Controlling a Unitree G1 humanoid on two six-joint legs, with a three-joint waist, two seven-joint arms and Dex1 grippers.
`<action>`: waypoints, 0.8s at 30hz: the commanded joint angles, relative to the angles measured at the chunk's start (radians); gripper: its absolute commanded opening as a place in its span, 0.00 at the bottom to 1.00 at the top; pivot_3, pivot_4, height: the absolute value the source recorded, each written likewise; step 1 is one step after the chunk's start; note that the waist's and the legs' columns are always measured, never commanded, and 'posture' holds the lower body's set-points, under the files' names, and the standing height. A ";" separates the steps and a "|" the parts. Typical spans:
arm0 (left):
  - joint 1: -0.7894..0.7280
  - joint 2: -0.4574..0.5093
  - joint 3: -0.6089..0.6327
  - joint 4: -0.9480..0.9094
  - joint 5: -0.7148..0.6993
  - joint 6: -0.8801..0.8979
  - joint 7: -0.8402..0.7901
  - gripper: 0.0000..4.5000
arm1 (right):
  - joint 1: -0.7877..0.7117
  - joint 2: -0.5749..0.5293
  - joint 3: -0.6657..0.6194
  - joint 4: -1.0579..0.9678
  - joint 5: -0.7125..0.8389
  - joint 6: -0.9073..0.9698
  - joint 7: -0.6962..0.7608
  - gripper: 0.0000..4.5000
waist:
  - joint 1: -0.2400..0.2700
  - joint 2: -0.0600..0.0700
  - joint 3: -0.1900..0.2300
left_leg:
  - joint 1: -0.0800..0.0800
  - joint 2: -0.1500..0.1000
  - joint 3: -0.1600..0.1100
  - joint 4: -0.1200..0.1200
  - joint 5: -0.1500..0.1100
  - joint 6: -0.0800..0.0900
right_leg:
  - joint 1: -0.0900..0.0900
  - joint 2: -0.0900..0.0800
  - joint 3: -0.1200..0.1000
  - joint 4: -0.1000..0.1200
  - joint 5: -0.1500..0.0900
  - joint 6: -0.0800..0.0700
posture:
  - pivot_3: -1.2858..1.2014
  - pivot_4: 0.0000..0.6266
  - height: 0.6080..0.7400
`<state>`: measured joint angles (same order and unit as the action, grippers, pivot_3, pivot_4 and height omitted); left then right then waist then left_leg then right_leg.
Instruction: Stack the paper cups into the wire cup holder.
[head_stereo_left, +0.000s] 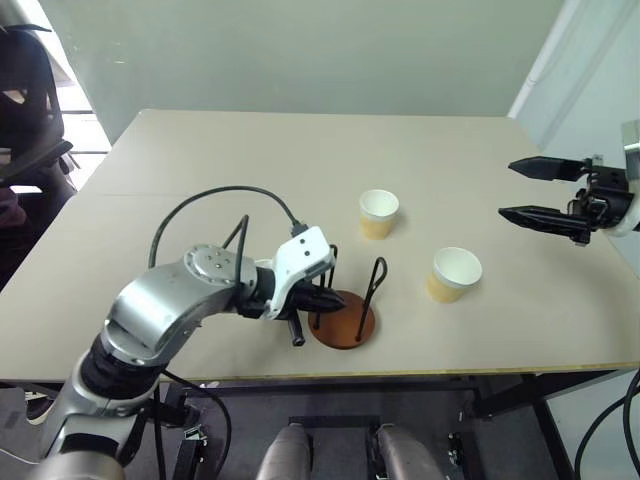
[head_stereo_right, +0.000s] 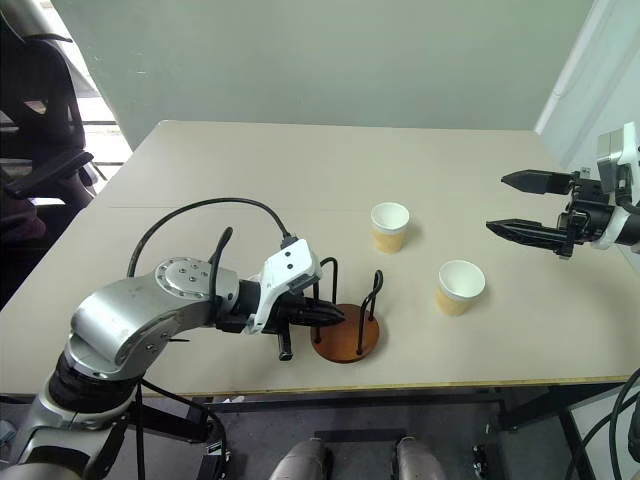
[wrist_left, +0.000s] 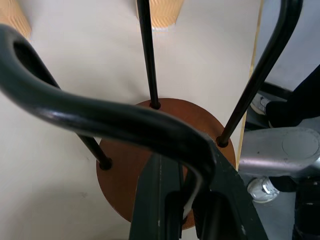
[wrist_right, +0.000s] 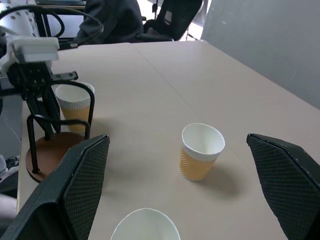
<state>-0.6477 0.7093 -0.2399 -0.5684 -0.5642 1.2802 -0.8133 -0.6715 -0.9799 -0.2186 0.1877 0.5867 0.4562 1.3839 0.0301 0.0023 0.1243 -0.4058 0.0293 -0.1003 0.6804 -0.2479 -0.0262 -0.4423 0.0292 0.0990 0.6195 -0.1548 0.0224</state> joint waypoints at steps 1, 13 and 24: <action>0.010 -0.018 -0.028 -0.014 0.004 -0.041 0.024 0.01 | 0.001 -0.017 -0.032 -0.036 0.017 0.003 -0.001 1.00 | 0.000 0.000 0.000 | 0.000 0.000 0.001 0.000 0.000 0.000 | 0.000 0.000 0.001 0.000 0.000 0.000 | 0.52 0.24 1.00; 0.017 -0.112 -0.102 0.049 0.032 -0.074 0.101 0.01 | 0.010 -0.013 -0.034 -0.055 0.018 0.015 -0.008 1.00 | -0.001 0.000 0.000 | 0.003 -0.001 0.007 0.000 -0.002 0.002 | 0.000 0.000 0.009 -0.002 0.000 0.002 | 0.52 0.24 1.00; 0.028 -0.119 -0.091 0.024 0.008 -0.025 0.149 0.01 | 0.014 -0.012 -0.036 -0.059 0.022 0.018 -0.011 1.00 | -0.001 0.000 0.000 | 0.004 -0.001 0.008 0.000 -0.002 0.003 | 0.003 0.001 0.010 -0.003 0.000 0.002 | 0.52 0.24 1.00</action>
<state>-0.6258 0.5898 -0.3394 -0.5210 -0.5503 1.2394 -0.6701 -0.6483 -0.9806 -0.2187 0.1514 0.5898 0.4765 1.3794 0.0295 0.0023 0.1244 -0.4016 0.0278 -0.0925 0.6803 -0.2503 -0.0236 -0.4396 0.0300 0.1096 0.6168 -0.1546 0.0244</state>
